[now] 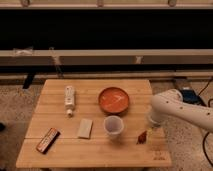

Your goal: Place the pepper in the ceramic bowl

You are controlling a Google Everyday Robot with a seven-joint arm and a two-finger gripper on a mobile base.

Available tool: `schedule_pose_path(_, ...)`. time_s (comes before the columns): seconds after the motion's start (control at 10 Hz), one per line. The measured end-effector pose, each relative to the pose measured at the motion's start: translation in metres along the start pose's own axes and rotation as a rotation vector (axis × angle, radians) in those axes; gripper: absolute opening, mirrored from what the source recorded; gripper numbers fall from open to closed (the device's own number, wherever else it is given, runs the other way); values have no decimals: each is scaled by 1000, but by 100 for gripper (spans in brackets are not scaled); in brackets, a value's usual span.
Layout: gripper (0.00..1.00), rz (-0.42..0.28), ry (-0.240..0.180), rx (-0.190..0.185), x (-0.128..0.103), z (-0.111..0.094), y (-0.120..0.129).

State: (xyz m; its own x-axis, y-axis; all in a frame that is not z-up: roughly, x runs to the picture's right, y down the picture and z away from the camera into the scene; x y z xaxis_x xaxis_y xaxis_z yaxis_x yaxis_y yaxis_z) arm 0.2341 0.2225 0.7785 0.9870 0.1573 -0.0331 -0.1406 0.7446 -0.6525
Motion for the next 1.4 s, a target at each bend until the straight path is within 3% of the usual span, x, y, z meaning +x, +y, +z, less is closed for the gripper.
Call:
schedule_pose_path(0.3, 80, 16, 20, 0, 6, 2, 8)
schedule_pose_path(0.6, 80, 48, 36, 28, 6, 15, 4)
schedule_pose_path(1.1, 79, 63, 110, 34, 10, 42, -1)
schedule_pose_path(1.2, 75, 60, 120, 31, 10, 44, -1)
schedule_pose_path(1.4, 53, 63, 133, 24, 11, 44, 0)
